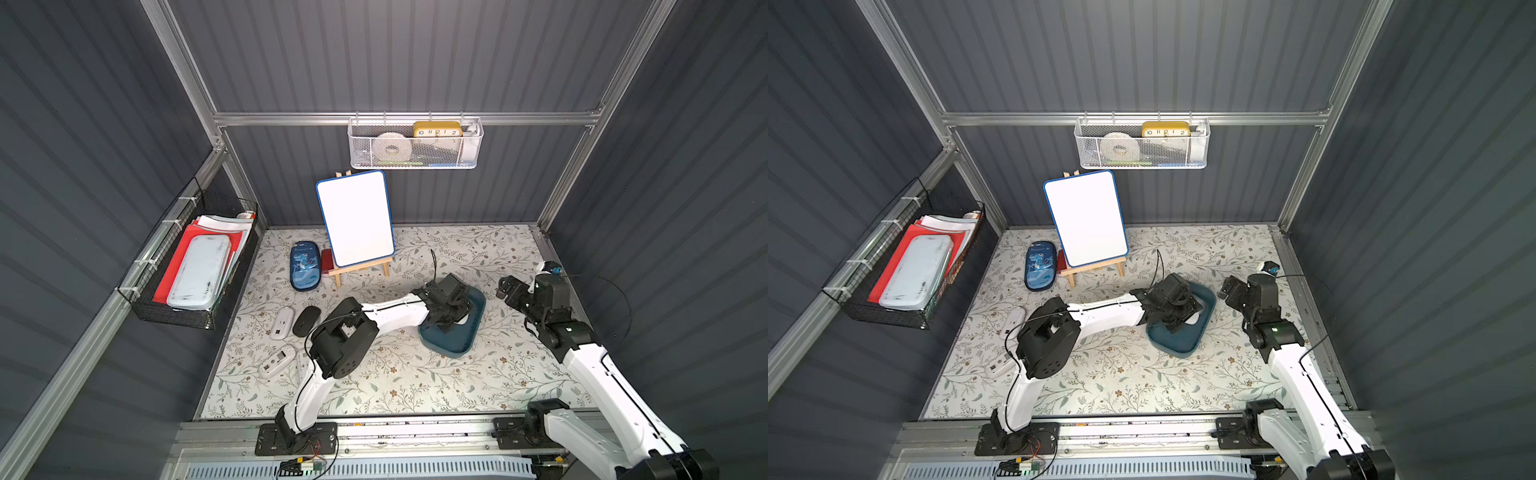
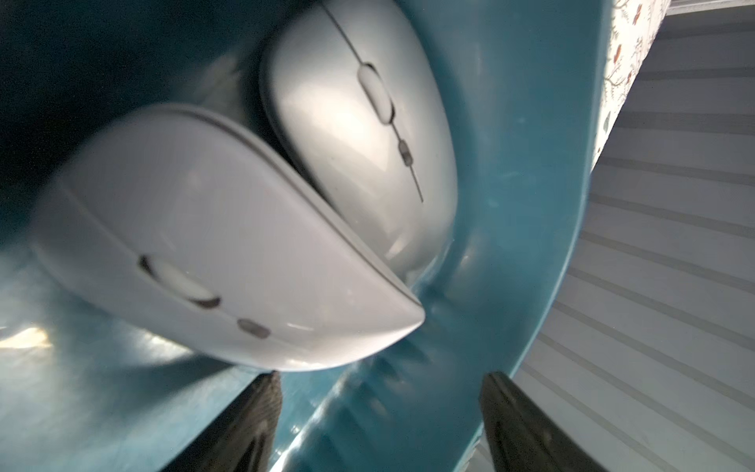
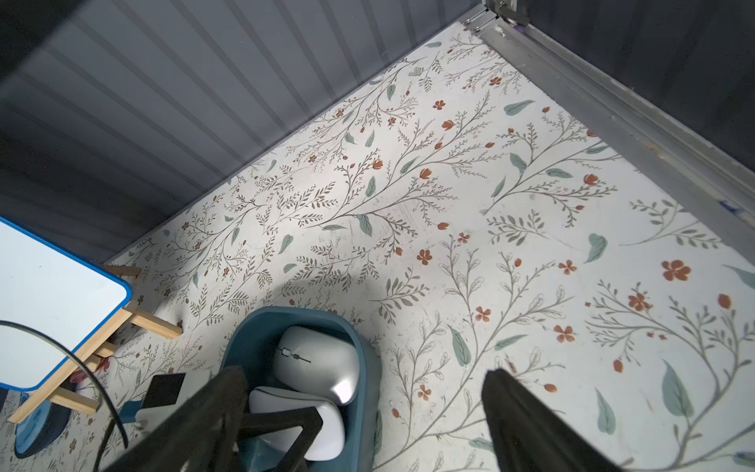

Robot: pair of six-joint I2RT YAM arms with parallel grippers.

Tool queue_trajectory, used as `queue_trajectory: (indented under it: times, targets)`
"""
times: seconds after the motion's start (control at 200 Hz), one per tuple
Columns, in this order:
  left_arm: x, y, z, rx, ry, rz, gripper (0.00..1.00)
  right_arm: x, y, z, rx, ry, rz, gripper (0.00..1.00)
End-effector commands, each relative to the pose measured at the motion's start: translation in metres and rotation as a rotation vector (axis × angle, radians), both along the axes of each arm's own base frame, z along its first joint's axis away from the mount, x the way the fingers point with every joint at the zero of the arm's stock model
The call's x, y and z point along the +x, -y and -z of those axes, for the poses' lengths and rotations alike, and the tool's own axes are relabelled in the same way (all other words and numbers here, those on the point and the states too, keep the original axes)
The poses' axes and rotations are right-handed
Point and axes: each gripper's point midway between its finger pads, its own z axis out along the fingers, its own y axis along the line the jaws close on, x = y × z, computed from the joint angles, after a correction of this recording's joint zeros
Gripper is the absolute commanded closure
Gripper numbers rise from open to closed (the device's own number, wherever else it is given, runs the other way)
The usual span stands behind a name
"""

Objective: Put the mouse in the storage box
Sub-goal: Place the mouse in the storage box, then pick up the mouse from the center of the board.

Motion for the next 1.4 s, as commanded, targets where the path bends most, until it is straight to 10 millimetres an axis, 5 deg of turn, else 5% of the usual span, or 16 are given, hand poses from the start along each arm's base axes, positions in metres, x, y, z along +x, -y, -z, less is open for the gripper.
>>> queue_trajectory:
  times: [0.0, 0.14, 0.335, 0.725, 0.951, 1.151, 1.396]
  targets:
    - [-0.008, 0.006, -0.030, 0.007, 0.063, 0.014, 0.17, 0.000, -0.001, 0.001, 0.013, 0.004, -0.001, 0.05]
    - [-0.009, -0.004, -0.054, 0.023, 0.131, -0.002, 0.16, 0.000, -0.002, 0.001, 0.018, 0.006, -0.004, 0.05]
    - [-0.004, -0.043, -0.088, 0.086, 0.221, -0.094, 0.15, -0.001, -0.004, -0.003, 0.014, 0.016, -0.021, 0.06]
    - [-0.003, -0.262, -0.075, 0.347, 0.173, -0.430, 0.07, 0.002, -0.014, -0.005, 0.039, 0.030, -0.072, 0.06]
    - [0.001, -0.365, -0.072, 0.417, 0.181, -0.593, 0.00, 0.004, -0.016, -0.003, 0.047, 0.024, -0.080, 0.07]
    - [0.013, -0.416, -0.050, 0.493, 0.129, -0.651, 0.01, 0.006, -0.017, -0.001, 0.053, 0.019, -0.084, 0.07]
    - [0.024, -0.440, -0.017, 0.512, 0.078, -0.652, 0.02, 0.003, -0.017, 0.001, 0.052, 0.013, -0.085, 0.07]
